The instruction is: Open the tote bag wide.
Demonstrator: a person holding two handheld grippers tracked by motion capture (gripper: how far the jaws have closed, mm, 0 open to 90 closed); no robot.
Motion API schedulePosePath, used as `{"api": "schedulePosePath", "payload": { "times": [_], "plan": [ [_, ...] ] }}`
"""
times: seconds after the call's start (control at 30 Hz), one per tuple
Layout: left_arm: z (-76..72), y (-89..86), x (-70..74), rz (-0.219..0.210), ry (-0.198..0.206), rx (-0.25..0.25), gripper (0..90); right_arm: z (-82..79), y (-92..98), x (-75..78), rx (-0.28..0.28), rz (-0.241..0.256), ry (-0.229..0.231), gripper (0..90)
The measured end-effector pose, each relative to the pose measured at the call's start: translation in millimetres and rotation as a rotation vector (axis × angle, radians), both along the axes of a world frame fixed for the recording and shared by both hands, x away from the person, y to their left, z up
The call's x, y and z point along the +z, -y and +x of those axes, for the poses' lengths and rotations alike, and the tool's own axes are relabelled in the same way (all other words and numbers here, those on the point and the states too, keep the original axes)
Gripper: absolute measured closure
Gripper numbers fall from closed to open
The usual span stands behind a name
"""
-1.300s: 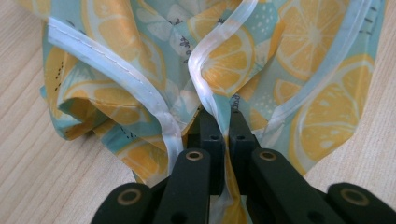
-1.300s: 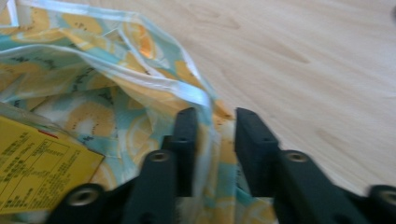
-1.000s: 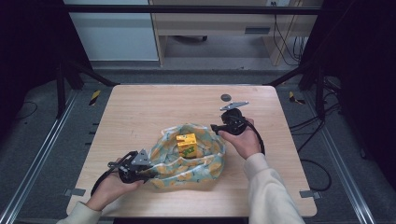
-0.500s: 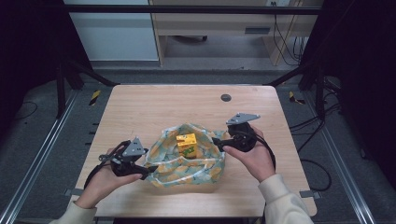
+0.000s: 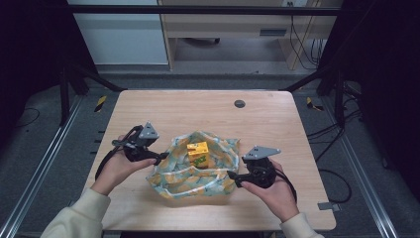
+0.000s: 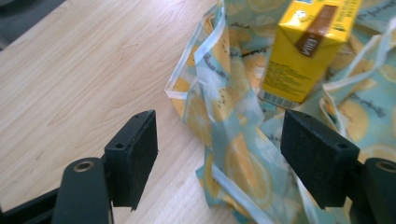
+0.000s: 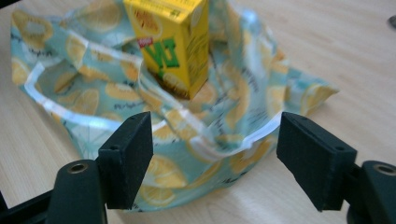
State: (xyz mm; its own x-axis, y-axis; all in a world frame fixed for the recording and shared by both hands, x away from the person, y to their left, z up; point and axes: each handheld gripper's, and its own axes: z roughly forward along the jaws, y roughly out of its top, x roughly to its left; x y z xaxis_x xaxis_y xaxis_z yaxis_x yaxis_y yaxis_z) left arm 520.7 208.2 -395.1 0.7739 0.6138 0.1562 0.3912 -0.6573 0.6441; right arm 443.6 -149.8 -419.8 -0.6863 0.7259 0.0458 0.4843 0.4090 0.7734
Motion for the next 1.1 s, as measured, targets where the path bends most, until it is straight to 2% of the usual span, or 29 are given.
{"api": "schedulePosePath", "payload": {
  "times": [0.1, 0.17, 0.23, 0.3, 0.33, 0.4, 0.43, 0.47, 0.5, 0.57, 0.6, 0.73, 0.8, 0.93, 1.0, 1.1],
  "plan": [
    [10.9, 8.9, -9.1, 0.004, -0.008, 0.009, 27.3, -0.8, -4.0, -14.0, 0.002, 0.005, -0.03, 26.8],
    [16.6, 13.1, -14.9, 0.01, -0.017, 0.013, 27.3, -0.6, -7.3, -25.9, -0.021, 0.016, -0.062, 24.9],
    [22.3, 17.4, -22.0, 0.012, -0.029, 0.019, 27.9, 0.0, -10.9, -36.4, -0.031, 0.004, -0.076, 22.3],
    [26.7, 20.8, -28.5, 0.019, -0.048, 0.002, 36.2, 1.7, -13.2, -42.9, -0.033, 0.007, -0.092, 23.1],
    [28.6, 22.7, -31.5, 0.027, -0.055, 0.005, 38.4, 2.2, -14.7, -44.9, -0.036, 0.0, -0.1, 26.4],
    [30.3, 25.4, -36.5, 0.044, -0.056, -0.001, 53.5, 3.8, -16.3, -48.2, -0.03, -0.024, -0.109, 39.0],
    [30.9, 26.5, -38.5, 0.048, -0.056, -0.005, 56.6, 4.4, -16.5, -49.3, -0.022, -0.026, -0.112, 46.2],
    [30.8, 26.8, -39.9, 0.049, -0.051, -0.005, 65.4, 5.0, -17.2, -50.6, -0.013, -0.029, -0.122, 56.3],
    [31.1, 27.2, -41.0, 0.05, -0.052, -0.004, 69.5, 5.6, -16.9, -51.0, -0.006, -0.038, -0.12, 64.0],
    [31.4, 27.4, -41.1, 0.05, -0.05, -0.005, 79.3, 7.5, -15.7, -51.2, 0.002, -0.035, -0.131, 78.8],
    [31.1, 27.3, -39.7, 0.035, -0.043, 0.005, 85.2, 10.4, -12.5, -48.4, 0.002, -0.033, -0.129, 86.5],
    [29.0, 19.5, -25.1, 0.002, 0.013, 0.032, 88.3, 14.6, -4.4, -37.8, -0.01, -0.022, -0.098, 88.0],
    [30.0, 14.5, -23.0, -0.012, 0.022, 0.048, 88.9, 16.8, 3.1, -30.4, -0.027, -0.029, -0.072, 88.1],
    [34.9, 9.1, -30.3, 0.003, 0.008, 0.047, 88.9, 22.1, 12.7, -32.0, -0.043, -0.064, -0.061, 88.0],
    [36.6, 8.8, -36.5, 0.011, -0.006, 0.049, 88.9, 24.9, 15.7, -39.0, -0.042, -0.083, -0.069, 88.1],
    [36.9, 11.4, -48.1, 0.022, -0.02, 0.05, 89.2, 26.0, 16.5, -49.0, -0.037, -0.082, -0.085, 88.0]
  ]
}}
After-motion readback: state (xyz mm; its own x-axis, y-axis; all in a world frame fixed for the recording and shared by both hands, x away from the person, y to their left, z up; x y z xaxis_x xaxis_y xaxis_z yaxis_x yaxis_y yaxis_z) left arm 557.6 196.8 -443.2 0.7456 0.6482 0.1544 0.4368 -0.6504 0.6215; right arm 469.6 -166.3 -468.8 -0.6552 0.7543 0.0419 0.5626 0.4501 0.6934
